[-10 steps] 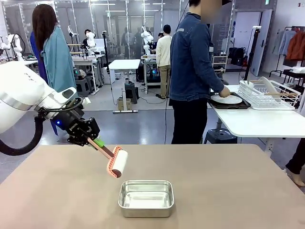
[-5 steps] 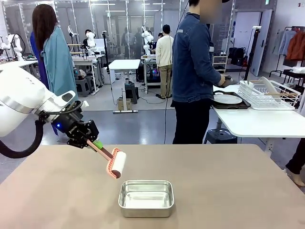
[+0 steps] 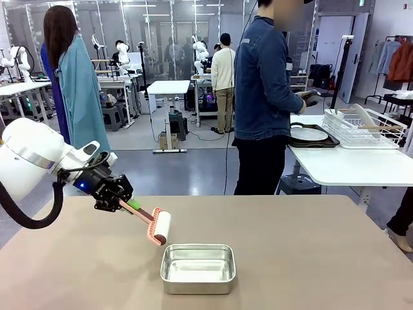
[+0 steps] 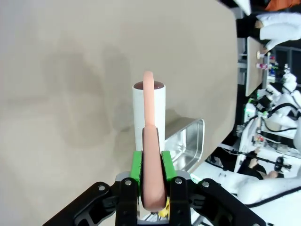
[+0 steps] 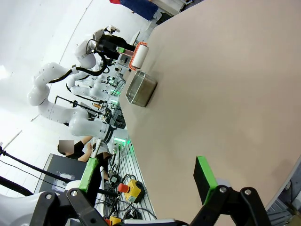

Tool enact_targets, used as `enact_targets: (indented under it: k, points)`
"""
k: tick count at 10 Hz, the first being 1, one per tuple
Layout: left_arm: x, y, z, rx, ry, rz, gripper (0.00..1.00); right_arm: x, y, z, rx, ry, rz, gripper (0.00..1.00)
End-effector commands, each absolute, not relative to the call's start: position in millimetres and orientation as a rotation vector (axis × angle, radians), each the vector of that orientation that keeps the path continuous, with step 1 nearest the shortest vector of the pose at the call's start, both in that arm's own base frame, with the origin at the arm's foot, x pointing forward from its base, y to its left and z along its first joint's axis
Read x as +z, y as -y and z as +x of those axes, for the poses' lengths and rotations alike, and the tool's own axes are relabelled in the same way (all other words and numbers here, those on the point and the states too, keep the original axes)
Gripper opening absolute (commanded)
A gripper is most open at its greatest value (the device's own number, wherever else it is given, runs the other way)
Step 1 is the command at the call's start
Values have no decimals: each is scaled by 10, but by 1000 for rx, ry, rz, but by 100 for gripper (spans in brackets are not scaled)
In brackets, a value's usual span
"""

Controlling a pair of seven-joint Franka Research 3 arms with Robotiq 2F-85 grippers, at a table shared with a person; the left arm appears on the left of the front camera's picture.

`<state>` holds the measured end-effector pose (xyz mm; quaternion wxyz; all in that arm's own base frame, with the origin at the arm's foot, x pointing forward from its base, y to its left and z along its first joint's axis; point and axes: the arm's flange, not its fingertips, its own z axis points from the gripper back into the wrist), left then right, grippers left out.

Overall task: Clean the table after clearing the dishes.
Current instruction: When the right (or left) Handle tray is removed, use the right hand (or left hand) to clean the right (or left) side of the table with the Lint Roller.

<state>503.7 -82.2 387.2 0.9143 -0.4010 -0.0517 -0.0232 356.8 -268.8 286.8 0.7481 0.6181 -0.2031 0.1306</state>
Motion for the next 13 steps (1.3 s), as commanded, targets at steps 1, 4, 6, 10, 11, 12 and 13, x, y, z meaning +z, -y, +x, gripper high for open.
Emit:
enact_targets:
  k: [1, 4, 6, 10, 11, 12, 13]
  points:
    - [3636, 691, 5103, -32, 161, -833, 21, 2903, 2671, 3553, 288, 434, 1337, 100]
    - [3229, 388, 5153, 10, 129, -830, 21, 2903, 2671, 3553, 288, 434, 1337, 100]
    - [2881, 49, 5209, 95, 21, -849, 21, 2903, 2671, 3553, 288, 434, 1337, 100]
    - [2742, -780, 5096, 0, 21, -829, 21, 2903, 2671, 3553, 288, 434, 1337, 100]
    - [2746, -1002, 5073, 0, 31, -841, 21, 2903, 2671, 3553, 288, 434, 1337, 100]
    - [2762, -1218, 5033, 12, 38, -861, 21, 2903, 2671, 3553, 288, 434, 1337, 100]
    - [2758, -1435, 5008, 49, 43, -865, 21, 2903, 2671, 3553, 288, 434, 1337, 100]
